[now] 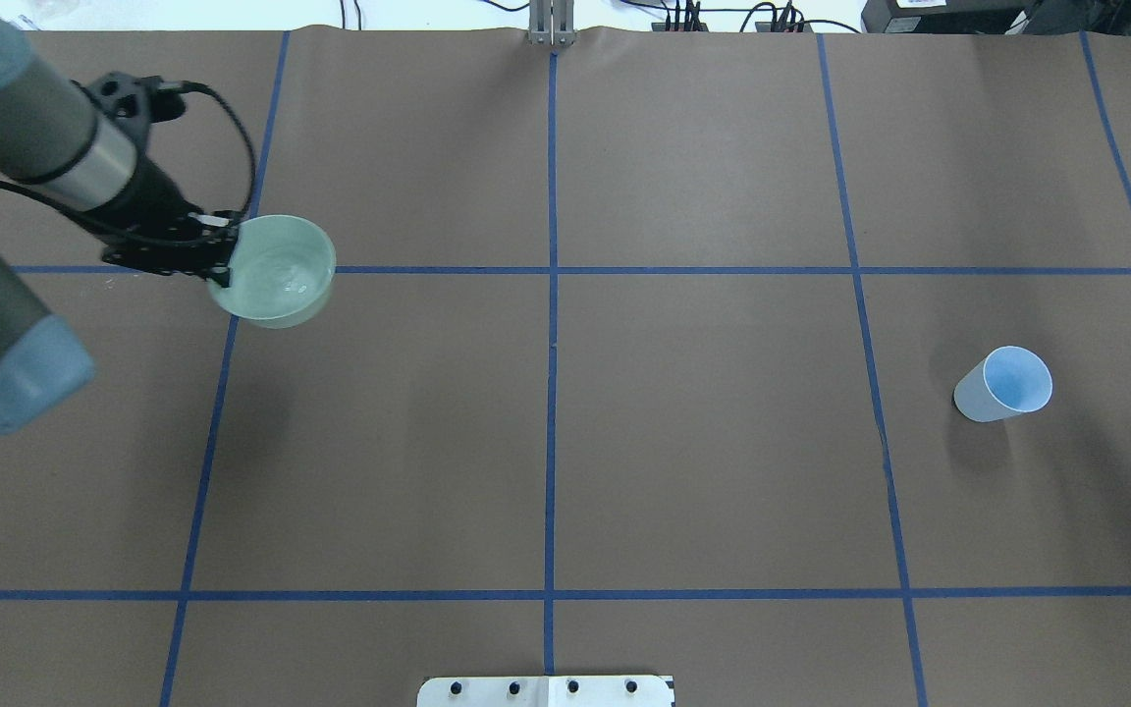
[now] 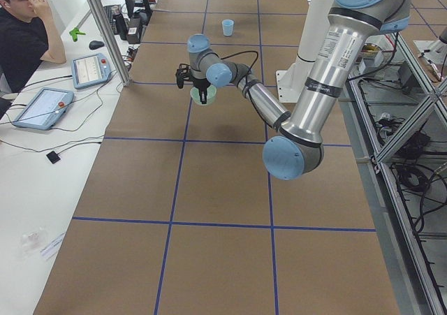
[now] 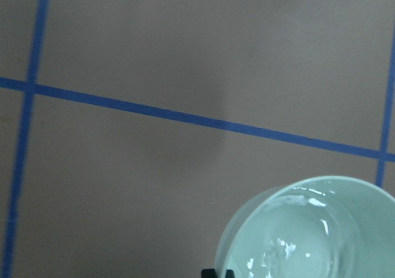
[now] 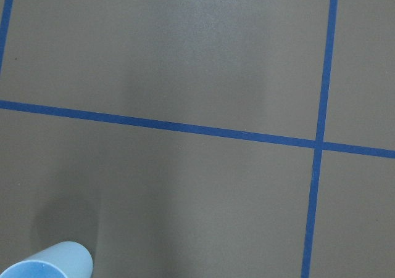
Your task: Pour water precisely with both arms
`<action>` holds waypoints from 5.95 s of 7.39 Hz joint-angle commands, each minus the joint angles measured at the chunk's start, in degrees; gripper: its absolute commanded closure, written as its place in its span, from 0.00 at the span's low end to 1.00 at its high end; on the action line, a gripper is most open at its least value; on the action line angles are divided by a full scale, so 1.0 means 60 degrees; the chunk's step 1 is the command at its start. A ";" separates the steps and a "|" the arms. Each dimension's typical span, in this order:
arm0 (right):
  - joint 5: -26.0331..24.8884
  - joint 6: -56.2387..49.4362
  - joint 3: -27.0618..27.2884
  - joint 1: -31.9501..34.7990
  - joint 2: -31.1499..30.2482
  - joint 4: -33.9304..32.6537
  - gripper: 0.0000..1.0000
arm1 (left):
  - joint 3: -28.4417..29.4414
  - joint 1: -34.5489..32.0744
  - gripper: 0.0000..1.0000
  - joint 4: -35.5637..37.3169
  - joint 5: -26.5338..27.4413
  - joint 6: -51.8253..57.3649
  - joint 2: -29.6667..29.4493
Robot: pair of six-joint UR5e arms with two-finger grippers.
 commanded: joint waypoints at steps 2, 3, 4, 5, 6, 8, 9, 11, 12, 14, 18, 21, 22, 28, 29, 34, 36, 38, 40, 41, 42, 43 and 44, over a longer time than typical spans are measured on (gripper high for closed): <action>0.0012 0.0025 -0.0020 0.0001 0.0010 0.0006 0.01 | 0.0025 -0.1521 1.00 -0.0530 -0.0769 0.3514 0.2547; 0.0012 0.0025 -0.0020 0.0001 0.0024 0.0006 0.01 | 0.0709 -0.1624 1.00 -0.1808 -0.0769 0.3782 0.3045; 0.0012 0.0025 -0.0020 0.0001 0.0039 0.0006 0.01 | 0.1832 -0.1668 1.00 -0.3576 -0.0813 0.3771 0.3326; 0.0012 0.0025 -0.0006 0.0001 0.0024 0.0006 0.01 | 0.2815 -0.1756 1.00 -0.4797 -0.1060 0.3712 0.3329; 0.0012 0.0025 -0.0006 0.0001 0.0039 0.0006 0.01 | 0.3362 -0.1785 1.00 -0.5288 -0.1091 0.3799 0.3343; 0.0012 0.0025 -0.0006 0.0001 0.0039 0.0006 0.01 | 0.3673 -0.1976 1.00 -0.5337 -0.1106 0.4105 0.3503; 0.0012 0.0025 -0.0006 0.0001 0.0039 0.0006 0.01 | 0.3950 -0.2005 1.00 -0.5337 -0.1092 0.4151 0.3519; 0.0012 0.0040 -0.0006 0.0001 0.0039 0.0006 0.01 | 0.4360 -0.2544 1.00 -0.5235 -0.1106 0.4878 0.3519; 0.0012 0.0025 -0.0006 0.0001 0.0039 0.0006 0.01 | 0.4479 -0.2736 1.00 -0.5191 -0.1106 0.5000 0.3505; 0.0027 0.0011 0.0023 0.0001 0.0024 0.0006 0.01 | 0.4452 -0.2753 0.00 -0.5322 -0.1106 0.5030 0.3534; -0.0046 0.0010 0.0068 0.0001 -0.0019 0.0021 0.01 | 0.3883 -0.3395 0.00 -0.5191 -0.1019 0.5045 0.3329; -0.0047 -0.0062 -0.0020 0.0044 -0.0092 0.0020 0.01 | 0.3719 -0.3890 0.00 -0.2407 -0.0902 0.6355 0.1550; -0.0032 -0.0063 -0.0006 0.0059 -0.0107 0.0035 0.01 | 0.3719 -0.4417 0.00 -0.1029 -0.0916 0.7074 0.0686; 0.0928 -0.0077 -0.0617 0.1139 -0.0444 0.0225 0.01 | 0.4115 -0.7000 0.00 -0.0679 -0.1018 1.0392 0.1696; 0.1355 -0.0106 -0.0882 0.1564 -0.0546 0.0226 0.01 | 0.4085 -0.6986 0.00 -0.1824 -0.1033 1.0392 0.2341; 0.1286 -0.0121 -0.0826 0.1788 -0.1074 0.0240 0.01 | 0.3634 -0.5980 0.00 -0.1798 -0.0814 1.0289 0.2245; 0.1257 -0.0107 -0.0768 0.1802 -0.1074 0.0240 0.01 | 0.2843 -0.5931 0.00 -0.0946 -0.0418 0.9414 0.2273; 0.1257 -0.0121 -0.0738 0.1802 -0.1060 0.0240 0.01 | 0.2693 -0.5946 0.00 -0.0913 -0.0519 0.9410 0.2711; 0.1272 -0.0121 -0.0782 0.1802 -0.1031 0.0211 0.01 | 0.2810 -0.5946 0.00 -0.0913 -0.0520 0.9425 0.2757; 0.1199 -0.0107 -0.0811 0.1802 -0.0972 0.0196 0.01 | 0.2781 -0.5946 0.00 -0.0913 -0.0535 0.9439 0.2845; 0.1039 -0.0107 -0.0811 0.1802 -0.1015 0.0182 0.01 | 0.2767 -0.5946 0.00 -0.0913 -0.0535 0.9439 0.2860; 0.0834 -0.0165 -0.0826 0.1918 -0.1074 0.0182 0.01 | 0.2781 -0.5946 0.00 -0.0913 -0.0520 0.9439 0.2860; 0.0832 -0.0629 -0.0870 0.2021 -0.1205 0.0153 0.01 | 0.2752 -0.5946 0.00 -0.0913 -0.0520 0.9439 0.2875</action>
